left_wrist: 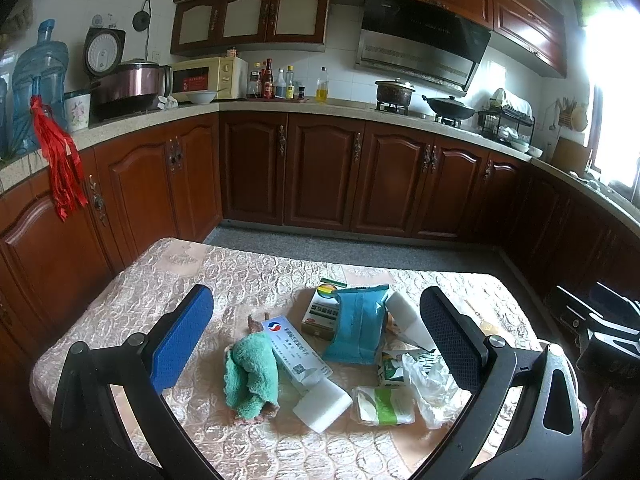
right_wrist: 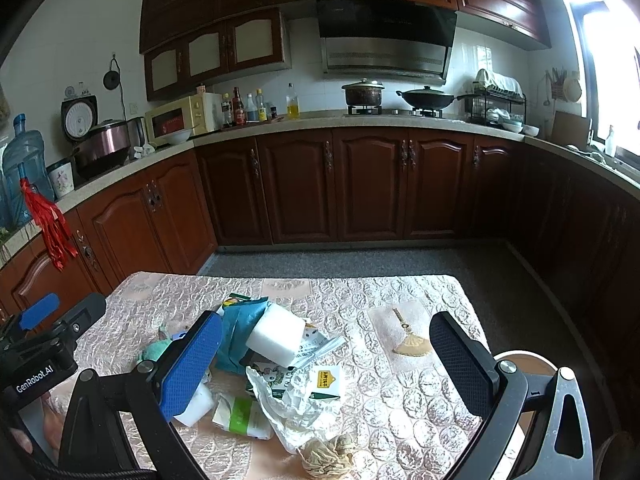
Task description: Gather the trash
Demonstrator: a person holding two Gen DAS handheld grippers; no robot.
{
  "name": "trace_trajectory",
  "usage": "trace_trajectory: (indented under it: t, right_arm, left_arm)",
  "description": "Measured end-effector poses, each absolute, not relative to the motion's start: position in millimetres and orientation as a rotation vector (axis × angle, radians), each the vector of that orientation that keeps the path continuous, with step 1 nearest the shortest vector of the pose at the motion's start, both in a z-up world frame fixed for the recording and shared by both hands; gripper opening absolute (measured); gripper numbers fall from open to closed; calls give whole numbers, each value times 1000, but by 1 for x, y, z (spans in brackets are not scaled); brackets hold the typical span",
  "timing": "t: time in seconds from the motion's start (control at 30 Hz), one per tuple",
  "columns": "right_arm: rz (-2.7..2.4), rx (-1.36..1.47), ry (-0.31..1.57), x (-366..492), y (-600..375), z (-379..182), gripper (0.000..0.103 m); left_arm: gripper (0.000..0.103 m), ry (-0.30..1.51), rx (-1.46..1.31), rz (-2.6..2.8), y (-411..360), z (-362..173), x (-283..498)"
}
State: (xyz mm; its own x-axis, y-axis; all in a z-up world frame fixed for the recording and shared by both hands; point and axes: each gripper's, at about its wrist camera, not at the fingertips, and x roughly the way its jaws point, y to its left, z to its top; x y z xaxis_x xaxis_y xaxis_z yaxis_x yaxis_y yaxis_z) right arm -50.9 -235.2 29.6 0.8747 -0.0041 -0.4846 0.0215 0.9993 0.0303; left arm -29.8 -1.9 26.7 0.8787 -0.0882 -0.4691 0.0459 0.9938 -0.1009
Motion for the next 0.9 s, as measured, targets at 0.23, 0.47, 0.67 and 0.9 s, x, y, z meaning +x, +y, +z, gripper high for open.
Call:
trace_trajectory:
  t: [0.23, 0.47, 0.67, 0.9]
  right_arm:
    - [-15, 34, 507, -51, -236, 30, 103]
    - [-15, 30, 516, -50, -236, 28, 103]
    - [-16, 32, 525, -49, -236, 26, 103]
    - [-16, 31, 531, -48, -236, 24, 103]
  left_arm:
    - [103, 495, -86, -74, -5, 28, -29]
    - [103, 499, -88, -74, -4, 26, -29]
    - [103, 504, -89, -75, -2, 22, -29]
    - [103, 511, -93, -75, -1, 19, -29]
